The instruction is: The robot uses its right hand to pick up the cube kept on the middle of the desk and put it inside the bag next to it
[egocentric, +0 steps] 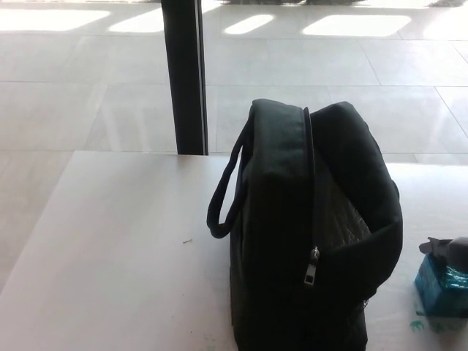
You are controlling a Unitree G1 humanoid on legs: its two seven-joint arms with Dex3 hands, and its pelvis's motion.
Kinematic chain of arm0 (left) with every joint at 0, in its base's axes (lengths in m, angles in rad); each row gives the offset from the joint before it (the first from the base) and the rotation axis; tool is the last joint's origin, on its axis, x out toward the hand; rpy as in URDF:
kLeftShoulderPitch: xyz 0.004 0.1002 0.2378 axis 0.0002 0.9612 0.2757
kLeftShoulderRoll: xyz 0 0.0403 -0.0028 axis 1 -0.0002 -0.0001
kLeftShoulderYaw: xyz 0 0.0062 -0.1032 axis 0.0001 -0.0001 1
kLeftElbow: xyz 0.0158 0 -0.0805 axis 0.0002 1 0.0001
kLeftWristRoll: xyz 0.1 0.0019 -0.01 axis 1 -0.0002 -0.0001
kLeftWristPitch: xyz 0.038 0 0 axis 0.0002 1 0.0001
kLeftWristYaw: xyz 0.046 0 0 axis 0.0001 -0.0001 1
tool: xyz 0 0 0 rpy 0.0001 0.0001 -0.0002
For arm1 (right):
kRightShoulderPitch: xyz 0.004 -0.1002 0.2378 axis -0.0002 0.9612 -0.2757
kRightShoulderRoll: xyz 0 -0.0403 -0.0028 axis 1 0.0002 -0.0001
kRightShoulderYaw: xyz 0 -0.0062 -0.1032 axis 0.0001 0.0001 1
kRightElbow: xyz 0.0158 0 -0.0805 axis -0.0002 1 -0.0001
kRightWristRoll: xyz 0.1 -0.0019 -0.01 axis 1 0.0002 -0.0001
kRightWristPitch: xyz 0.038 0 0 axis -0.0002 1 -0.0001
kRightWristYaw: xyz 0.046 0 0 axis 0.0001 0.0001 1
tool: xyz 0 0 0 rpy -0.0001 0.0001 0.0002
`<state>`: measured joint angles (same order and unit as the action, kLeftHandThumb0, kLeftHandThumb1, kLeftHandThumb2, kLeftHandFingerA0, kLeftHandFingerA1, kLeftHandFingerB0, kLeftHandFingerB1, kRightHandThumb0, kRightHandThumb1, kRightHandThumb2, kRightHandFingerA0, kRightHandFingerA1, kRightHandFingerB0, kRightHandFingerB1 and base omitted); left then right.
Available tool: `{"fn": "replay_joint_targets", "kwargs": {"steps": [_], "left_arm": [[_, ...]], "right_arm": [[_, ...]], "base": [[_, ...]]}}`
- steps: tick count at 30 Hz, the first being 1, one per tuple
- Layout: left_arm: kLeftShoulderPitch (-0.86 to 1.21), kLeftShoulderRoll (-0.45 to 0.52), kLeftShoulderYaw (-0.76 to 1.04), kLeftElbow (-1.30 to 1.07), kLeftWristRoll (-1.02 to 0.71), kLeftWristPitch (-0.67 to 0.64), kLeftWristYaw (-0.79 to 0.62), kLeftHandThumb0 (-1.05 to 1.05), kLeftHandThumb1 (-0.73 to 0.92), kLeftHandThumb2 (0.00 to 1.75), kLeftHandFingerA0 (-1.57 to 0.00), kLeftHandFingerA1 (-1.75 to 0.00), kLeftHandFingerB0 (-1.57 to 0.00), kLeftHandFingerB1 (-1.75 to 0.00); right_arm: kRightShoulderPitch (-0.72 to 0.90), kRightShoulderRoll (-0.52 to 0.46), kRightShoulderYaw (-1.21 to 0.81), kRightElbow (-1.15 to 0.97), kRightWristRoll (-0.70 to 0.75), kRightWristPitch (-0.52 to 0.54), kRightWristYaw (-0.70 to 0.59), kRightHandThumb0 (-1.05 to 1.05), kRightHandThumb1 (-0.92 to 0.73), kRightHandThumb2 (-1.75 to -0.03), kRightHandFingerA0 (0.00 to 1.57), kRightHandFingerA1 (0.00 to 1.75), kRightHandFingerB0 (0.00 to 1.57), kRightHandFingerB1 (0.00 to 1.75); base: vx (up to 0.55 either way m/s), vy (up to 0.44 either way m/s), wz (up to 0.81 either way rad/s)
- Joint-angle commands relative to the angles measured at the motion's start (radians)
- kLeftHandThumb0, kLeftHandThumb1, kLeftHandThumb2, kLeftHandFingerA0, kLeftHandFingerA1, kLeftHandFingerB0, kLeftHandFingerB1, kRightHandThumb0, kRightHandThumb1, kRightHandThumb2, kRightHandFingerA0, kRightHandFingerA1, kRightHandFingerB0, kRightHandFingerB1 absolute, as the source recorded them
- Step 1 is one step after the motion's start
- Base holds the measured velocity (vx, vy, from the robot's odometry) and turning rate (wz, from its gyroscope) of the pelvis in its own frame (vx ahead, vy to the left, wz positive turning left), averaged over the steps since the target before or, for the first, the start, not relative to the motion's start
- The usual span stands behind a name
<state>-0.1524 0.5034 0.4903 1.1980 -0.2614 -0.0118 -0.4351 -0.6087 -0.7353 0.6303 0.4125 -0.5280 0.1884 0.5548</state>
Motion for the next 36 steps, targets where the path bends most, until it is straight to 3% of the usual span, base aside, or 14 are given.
{"fn": "replay_joint_targets", "kwargs": {"steps": [1, 3, 8, 11, 13, 21, 22, 23, 25, 26, 27, 28, 29, 36], "left_arm": [[-0.005, 0.025, 0.002, 0.005, -0.01, 0.017, 0.01, -1.05, 0.58, 0.9, -0.37, -1.47, -0.32, -1.39], [-0.002, 0.024, 0.001, 0.005, -0.009, 0.014, 0.008, -1.05, 0.58, 0.89, -0.37, -1.48, -0.33, -1.41], [0.003, 0.025, 0.003, 0.002, -0.011, 0.014, 0.006, -1.05, 0.57, 0.9, -0.36, -1.48, -0.32, -1.41], [-0.002, 0.028, 0.002, 0.009, -0.01, 0.011, 0.002, -1.05, 0.58, 0.9, -0.37, -1.46, -0.32, -1.39], [-0.001, 0.028, 0.002, 0.005, -0.011, 0.013, 0.002, -1.05, 0.56, 0.89, -0.38, -1.5, -0.31, -1.41], [0.008, 0.03, -0.003, 0.009, -0.004, 0.002, -0.001, -1.05, 0.58, 0.88, -0.35, -1.48, -0.3, -1.38], [0.006, 0.03, 0.003, 0.01, -0.01, 0.007, -0.004, -1.05, 0.56, 0.88, -0.36, -1.48, -0.31, -1.4], [0.006, 0.03, 0.004, 0.011, -0.012, 0.009, -0.004, -1.05, 0.57, 0.88, -0.36, -1.48, -0.3, -1.39], [0.006, 0.029, 0.006, 0.01, -0.014, 0.009, -0.001, -1.05, 0.56, 0.88, -0.36, -1.48, -0.31, -1.4], [0.012, 0.028, 0.007, 0.011, -0.014, 0.009, -0.002, -1.05, 0.56, 0.88, -0.37, -1.5, -0.31, -1.41], [0.012, 0.029, 0.007, 0.01, -0.015, 0.011, -0.002, -1.05, 0.56, 0.88, -0.37, -1.5, -0.31, -1.41], [0.019, 0.029, 0.007, 0.009, -0.013, 0.002, -0.006, -1.05, 0.56, 0.88, -0.37, -1.5, -0.3, -1.42], [0.019, 0.029, 0.006, 0.009, -0.013, 0.003, -0.006, -1.05, 0.56, 0.88, -0.37, -1.5, -0.32, -1.42], [0.022, 0.031, 0.009, 0.01, -0.016, 0.005, -0.011, -1.05, 0.56, 0.87, -0.35, -1.49, -0.31, -1.43]], "right_arm": [[0.065, -0.027, 0.061, 0.008, -0.153, 0.05, 0.034, -0.24, -0.76, -0.61, 0.36, 1.24, 0.12, 0.35], [0.083, -0.032, 0.078, 0.0, -0.2, 0.036, -0.018, -0.24, -0.8, -0.63, 0.47, 1.43, 0.17, 0.38], [0.122, -0.049, 0.074, -0.025, -0.226, -0.055, -0.105, -0.26, -0.76, -0.64, 0.55, 1.45, 0.27, 0.39], [0.145, -0.066, 0.083, -0.01, -0.268, -0.162, -0.229, -0.31, -0.76, -0.66, 0.67, 1.51, 0.72, 0.65], [0.15, -0.061, 0.091, -0.001, -0.296, -0.171, -0.268, -0.32, -0.75, -0.66, 0.73, 1.54, 0.8, 0.72], [0.164, -0.048, 0.058, 0.074, -0.282, -0.326, -0.464, -0.3, -0.78, -0.71, 0.8, 1.55, 0.78, 0.84], [0.178, -0.04, 0.022, 0.09, -0.24, -0.369, -0.518, -0.26, -0.73, -0.7, 0.83, 1.63, 0.73, 1.38], [0.188, -0.035, 0.0, 0.095, -0.217, -0.385, -0.542, -0.2, -0.72, -0.7, 0.85, 1.68, 0.66, 1.45], [0.206, -0.022, -0.043, 0.101, -0.177, -0.399, -0.563, -0.24, -0.69, -0.74, 0.8, 1.62, 0.77, 1.24], [0.218, -0.015, -0.067, 0.103, -0.16, -0.411, -0.578, -0.24, -0.66, -0.73, 0.83, 1.59, 0.84, 0.87], [0.23, -0.006, -0.101, 0.104, -0.13, -0.424, -0.598, -0.24, -0.66, -0.73, 0.83, 1.59, 0.84, 0.87], [0.242, 0.01, -0.146, 0.111, -0.095, -0.438, -0.632, -0.27, -0.64, -0.78, 0.89, 1.74, 0.72, 1.31], [0.247, 0.014, -0.167, 0.113, -0.082, -0.451, -0.641, -0.17, -0.62, -0.83, 0.83, 1.75, 0.7, 1.42], [0.261, 0.037, -0.309, 0.15, -0.016, -0.559, -0.684, -0.18, -0.57, -1.08, 0.81, 1.7, 0.71, 1.51]], "base": [[0.0, 0.0, 0.0], [0.0, 0.0, 0.0], [0.0, 0.0, 0.0], [0.0, 0.0, 0.0], [0.0, 0.0, 0.0], [0.0, 0.0, 0.0], [0.0, 0.0, 0.0], [0.0, 0.0, 0.0], [0.0, 0.0, 0.0], [0.0, 0.0, 0.0], [0.0, 0.0, 0.0], [0.0, 0.0, 0.0], [0.0, 0.0, 0.0], [0.0, 0.0, 0.0]]}}
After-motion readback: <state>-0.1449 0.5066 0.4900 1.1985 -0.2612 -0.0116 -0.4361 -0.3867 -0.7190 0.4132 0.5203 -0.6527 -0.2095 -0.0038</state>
